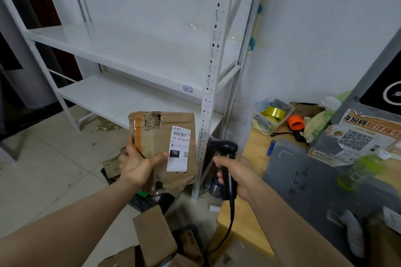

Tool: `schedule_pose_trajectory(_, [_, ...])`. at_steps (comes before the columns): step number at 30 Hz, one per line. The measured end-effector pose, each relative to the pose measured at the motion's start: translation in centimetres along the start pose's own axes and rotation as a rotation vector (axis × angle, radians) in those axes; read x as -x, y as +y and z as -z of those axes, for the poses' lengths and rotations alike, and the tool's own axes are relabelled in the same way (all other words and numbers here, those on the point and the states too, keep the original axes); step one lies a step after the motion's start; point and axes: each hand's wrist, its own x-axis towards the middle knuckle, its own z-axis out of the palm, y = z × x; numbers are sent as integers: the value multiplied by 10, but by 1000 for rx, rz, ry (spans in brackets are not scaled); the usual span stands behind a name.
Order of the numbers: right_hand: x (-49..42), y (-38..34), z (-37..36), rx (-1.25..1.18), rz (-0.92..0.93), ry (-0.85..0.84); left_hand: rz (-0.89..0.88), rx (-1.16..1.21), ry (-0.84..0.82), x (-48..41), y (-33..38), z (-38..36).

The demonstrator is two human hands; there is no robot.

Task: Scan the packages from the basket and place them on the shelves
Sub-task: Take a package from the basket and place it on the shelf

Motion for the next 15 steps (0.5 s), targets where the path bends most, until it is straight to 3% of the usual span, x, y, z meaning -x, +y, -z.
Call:
schedule_pose_trajectory(7, [-71, 83, 64, 177, -228, 315, 134, 142, -93, -7, -16, -29])
schedule_pose_trajectory(15, [-108, 120, 82, 365, -300, 415, 191, 166, -211, -7, -29, -67])
